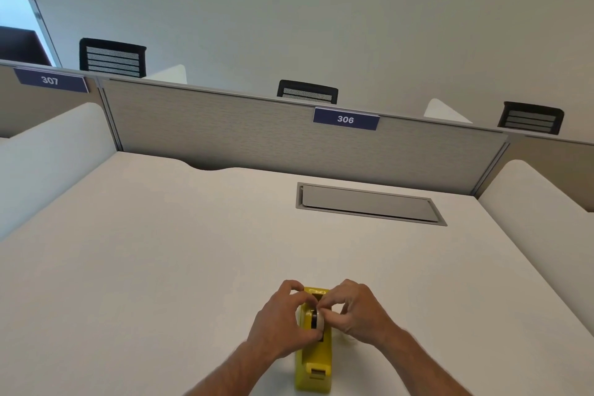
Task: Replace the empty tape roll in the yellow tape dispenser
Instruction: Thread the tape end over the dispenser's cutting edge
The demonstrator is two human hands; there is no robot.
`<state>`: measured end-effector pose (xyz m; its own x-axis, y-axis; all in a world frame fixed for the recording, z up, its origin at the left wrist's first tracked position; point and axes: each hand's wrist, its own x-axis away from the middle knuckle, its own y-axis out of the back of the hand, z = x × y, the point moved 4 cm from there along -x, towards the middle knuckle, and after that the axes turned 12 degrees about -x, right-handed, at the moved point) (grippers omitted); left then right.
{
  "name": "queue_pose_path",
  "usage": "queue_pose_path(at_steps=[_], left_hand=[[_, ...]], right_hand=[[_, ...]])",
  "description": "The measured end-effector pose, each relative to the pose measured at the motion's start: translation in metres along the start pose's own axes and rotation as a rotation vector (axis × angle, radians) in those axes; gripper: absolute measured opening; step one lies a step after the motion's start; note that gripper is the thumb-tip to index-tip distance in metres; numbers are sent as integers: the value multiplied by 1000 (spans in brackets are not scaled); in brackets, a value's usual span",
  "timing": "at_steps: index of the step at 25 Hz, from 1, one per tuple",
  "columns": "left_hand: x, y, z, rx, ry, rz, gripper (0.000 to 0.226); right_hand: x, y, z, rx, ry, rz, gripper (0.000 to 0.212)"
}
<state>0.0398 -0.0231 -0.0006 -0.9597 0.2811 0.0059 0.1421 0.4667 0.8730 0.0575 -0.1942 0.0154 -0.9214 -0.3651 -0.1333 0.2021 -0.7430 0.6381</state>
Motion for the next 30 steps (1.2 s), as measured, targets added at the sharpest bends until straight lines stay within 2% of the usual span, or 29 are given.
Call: queue_pose_path(at_steps=[6, 12, 16, 26, 30], left_hand=[[-1, 0, 0, -13, 0, 5, 56], [-1, 1, -1, -40, 12, 8, 56], [-1, 1, -1, -41, 5, 9, 57], [-2, 0, -1, -8, -10, 13, 57], [-4, -1, 0, -27, -11, 12, 57]], right_hand=[[7, -4, 0, 35, 1, 11, 29], [2, -2, 4, 28, 53, -3, 13], [4, -2, 3, 29, 44, 8, 19], [5, 0, -1, -57, 9, -30, 16], [9, -5, -2, -14, 5, -10, 28]])
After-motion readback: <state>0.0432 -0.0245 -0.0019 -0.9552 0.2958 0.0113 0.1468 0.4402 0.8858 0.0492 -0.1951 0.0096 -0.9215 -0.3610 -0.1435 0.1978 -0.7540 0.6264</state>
